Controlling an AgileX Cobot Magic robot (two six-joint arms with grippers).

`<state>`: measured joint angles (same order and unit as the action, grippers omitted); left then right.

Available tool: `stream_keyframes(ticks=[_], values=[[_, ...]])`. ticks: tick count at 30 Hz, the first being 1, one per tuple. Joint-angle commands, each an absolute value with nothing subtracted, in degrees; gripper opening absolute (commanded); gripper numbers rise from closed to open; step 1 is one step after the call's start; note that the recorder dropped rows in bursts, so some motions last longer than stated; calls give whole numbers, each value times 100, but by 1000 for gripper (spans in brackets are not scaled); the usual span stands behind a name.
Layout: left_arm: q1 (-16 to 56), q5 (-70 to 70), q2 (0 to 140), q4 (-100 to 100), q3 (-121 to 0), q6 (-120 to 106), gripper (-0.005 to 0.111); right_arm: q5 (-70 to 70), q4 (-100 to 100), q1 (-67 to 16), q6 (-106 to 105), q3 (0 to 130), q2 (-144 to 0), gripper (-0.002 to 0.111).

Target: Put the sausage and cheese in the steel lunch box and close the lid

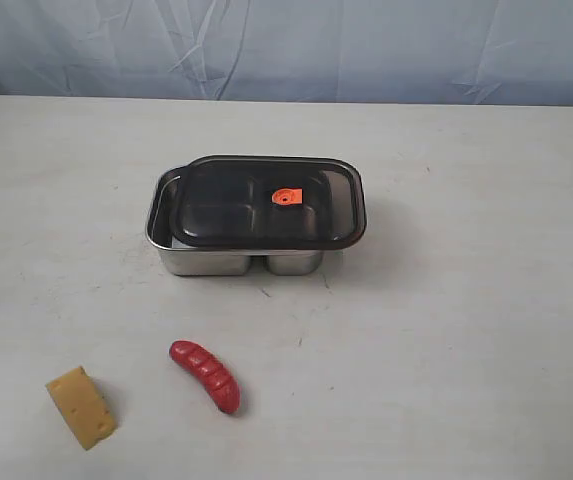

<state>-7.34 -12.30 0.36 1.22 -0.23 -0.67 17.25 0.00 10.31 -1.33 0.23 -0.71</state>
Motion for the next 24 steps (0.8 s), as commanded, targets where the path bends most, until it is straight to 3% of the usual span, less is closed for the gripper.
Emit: stream_keyframes(ticks=[1,6,10,14,18,24], values=[[-748,-1175,0,119,0,-61,0,454,-751,1050,336,0,-53,0],[-748,-1175,0,119,0,-61,0,-1321,-3147,1050,1015,0,-53,0],[-748,-1175,0,119,0,-61,0,-1287,-4437,1050,2391,0,-53,0],[-748,-1175,0,119,0,-61,0,-164,-4181,1032,3475,2,-53,0],[-748,-1175,0,119,0,-61,0,0,-3333,868,3419,621,-211,0],[-748,-1173,0,181,0,-61,0,659,-2149,451,3080,2049,-1871,0]])
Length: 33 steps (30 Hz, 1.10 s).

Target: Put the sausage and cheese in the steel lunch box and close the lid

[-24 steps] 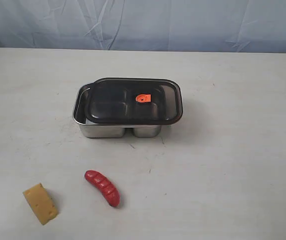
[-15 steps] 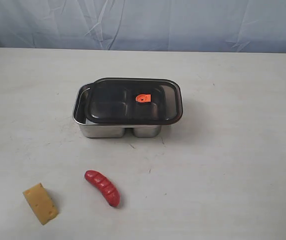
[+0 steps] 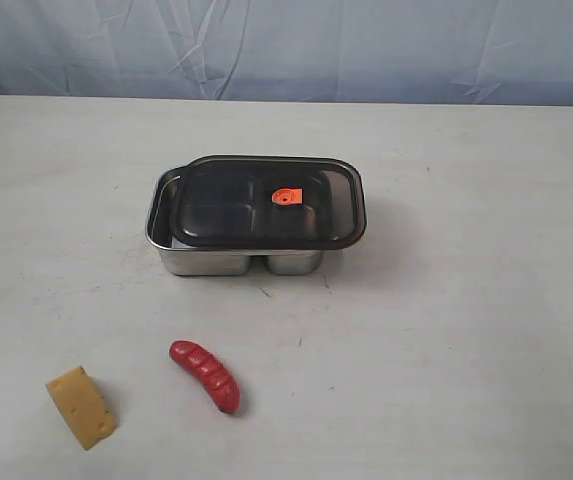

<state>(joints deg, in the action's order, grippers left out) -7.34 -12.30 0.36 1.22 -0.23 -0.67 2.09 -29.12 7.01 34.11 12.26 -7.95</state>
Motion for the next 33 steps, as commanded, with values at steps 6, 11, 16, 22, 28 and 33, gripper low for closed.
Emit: stream_keyframes(ticks=[6,11,16,22,28,33], values=[[-748,-1199,0,178,0,-61,0,1084,-2057,-35,1360,3902,-4456,1],[-748,-1199,0,178,0,-61,0,1783,-2261,-448,537,5316,-6507,31],[-748,-1199,0,178,0,-61,0,2335,-3201,-699,-307,6283,-8499,53],[-748,-1199,0,178,0,-61,0,3855,-6431,-735,-3045,6904,-10357,53],[-748,-1199,0,178,0,-61,0,5102,-7809,-735,-4229,7296,-11690,53],[-748,-1199,0,178,0,-61,0,5615,-7832,-735,-4238,7400,-12382,53]])
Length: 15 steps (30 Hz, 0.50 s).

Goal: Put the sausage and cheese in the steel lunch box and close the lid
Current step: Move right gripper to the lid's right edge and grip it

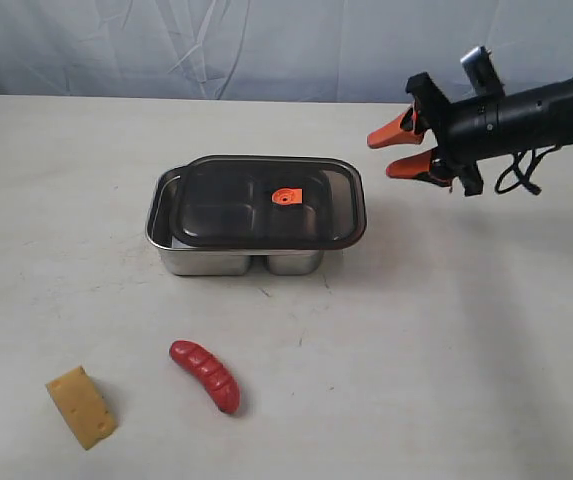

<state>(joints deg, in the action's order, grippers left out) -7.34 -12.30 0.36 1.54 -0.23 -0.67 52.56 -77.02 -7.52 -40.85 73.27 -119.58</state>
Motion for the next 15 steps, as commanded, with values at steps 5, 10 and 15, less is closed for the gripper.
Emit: stream_keyframes(ticks=[5,10,15], values=[[-748,-1199,0,178,0,-61,0,5639,-7832,-735,-4283,7400,-12655,53],[-748,-1199,0,178,0,-61,0,5865,-7817,-748,-4343,7400,-12680,53],[-748,-1199,0,178,0,-61,0,6291,-7809,-748,-4397,7400,-12680,53]])
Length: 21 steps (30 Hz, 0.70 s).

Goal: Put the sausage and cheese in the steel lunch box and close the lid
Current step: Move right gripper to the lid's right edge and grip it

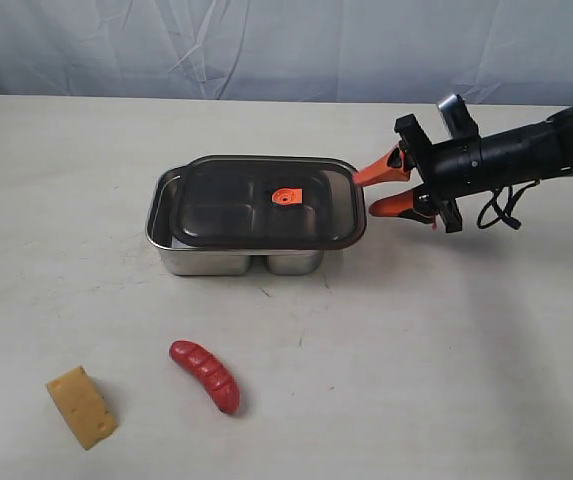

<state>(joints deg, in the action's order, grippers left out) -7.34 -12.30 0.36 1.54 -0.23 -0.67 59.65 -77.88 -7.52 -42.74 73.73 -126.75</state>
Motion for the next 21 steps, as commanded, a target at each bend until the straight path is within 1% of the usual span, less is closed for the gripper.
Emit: stream_keyframes(ticks=[1,8,13,18,20,21], values=[[-748,-1199,0,178,0,-61,0,6325,-7782,-748,-4397,7400,-12680,53],[-748,-1199,0,178,0,-61,0,6405,-7583,-933,-4397,7400,-12688,53],[-748,-1199,0,178,0,-61,0,6180,-7445,-1195,-4397,7400,-12688,53],[-748,-1199,0,178,0,-61,0,6124,-7447,-1262,-4397,7400,-12688,52],[-748,-1199,0,178,0,-61,0,6180,-7422,-1262,-4397,7400,-12688,45],[-748,-1199,0,178,0,-61,0,6223,-7422,-1262,-4397,7400,-12688,39]])
